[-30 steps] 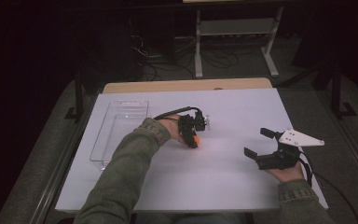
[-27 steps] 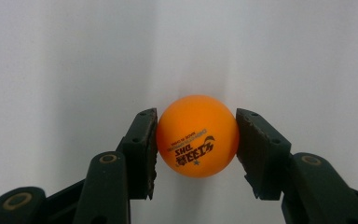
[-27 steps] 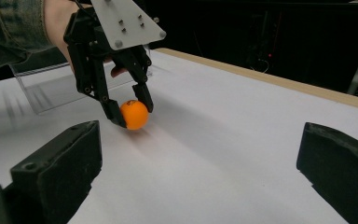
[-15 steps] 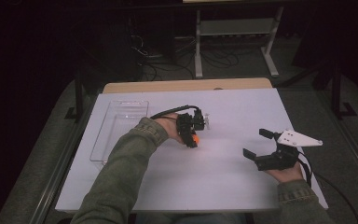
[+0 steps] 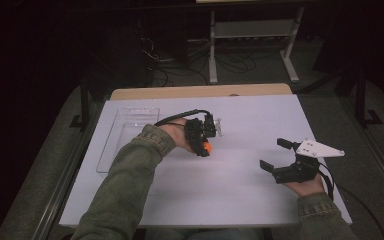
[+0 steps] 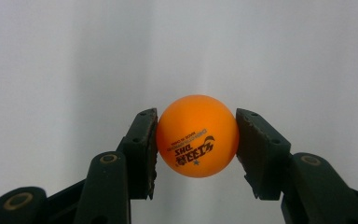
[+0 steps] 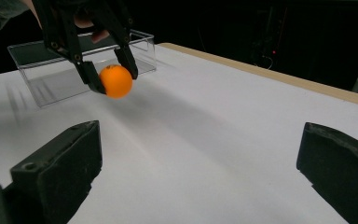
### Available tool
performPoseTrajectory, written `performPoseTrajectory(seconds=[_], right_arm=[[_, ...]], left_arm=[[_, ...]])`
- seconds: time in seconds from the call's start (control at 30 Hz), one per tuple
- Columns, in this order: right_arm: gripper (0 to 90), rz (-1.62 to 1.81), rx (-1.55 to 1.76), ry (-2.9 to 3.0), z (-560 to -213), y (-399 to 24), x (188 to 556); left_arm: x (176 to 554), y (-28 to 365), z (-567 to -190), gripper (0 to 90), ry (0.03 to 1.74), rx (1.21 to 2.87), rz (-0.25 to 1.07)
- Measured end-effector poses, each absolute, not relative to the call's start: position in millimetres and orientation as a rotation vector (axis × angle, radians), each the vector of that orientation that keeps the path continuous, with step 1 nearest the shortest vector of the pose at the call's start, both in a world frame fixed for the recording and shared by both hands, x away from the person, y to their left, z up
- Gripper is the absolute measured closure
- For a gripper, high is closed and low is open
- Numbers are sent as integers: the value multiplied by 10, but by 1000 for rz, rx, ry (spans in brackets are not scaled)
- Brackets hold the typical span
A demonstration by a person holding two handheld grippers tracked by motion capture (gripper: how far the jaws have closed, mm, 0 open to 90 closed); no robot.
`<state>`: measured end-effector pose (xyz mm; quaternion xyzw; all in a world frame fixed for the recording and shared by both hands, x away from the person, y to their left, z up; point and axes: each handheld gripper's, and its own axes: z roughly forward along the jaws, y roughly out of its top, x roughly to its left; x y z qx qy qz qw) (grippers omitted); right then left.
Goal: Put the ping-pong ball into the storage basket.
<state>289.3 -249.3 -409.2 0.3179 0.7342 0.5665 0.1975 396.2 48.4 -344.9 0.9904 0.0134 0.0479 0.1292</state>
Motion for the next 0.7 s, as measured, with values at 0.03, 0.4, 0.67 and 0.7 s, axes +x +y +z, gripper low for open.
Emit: performPoseTrajectory(seconds=[0.03,0.4,0.67,0.7], right_arm=[[0,1586,888,2055,-4093,-2491,2893],[0,1587,889,2052,-4092,-2486,2890],[0,1592,896,2047,-4090,-2495,2892],[0,1591,896,2047,-4090,-2494,2893]], left_arm=[[3955,494,-3432,505,41,2878,141],[3908,618,-3258,505,72,2856,164],[3859,726,-3111,505,88,2840,185],[3854,739,-3098,506,91,2838,188]])
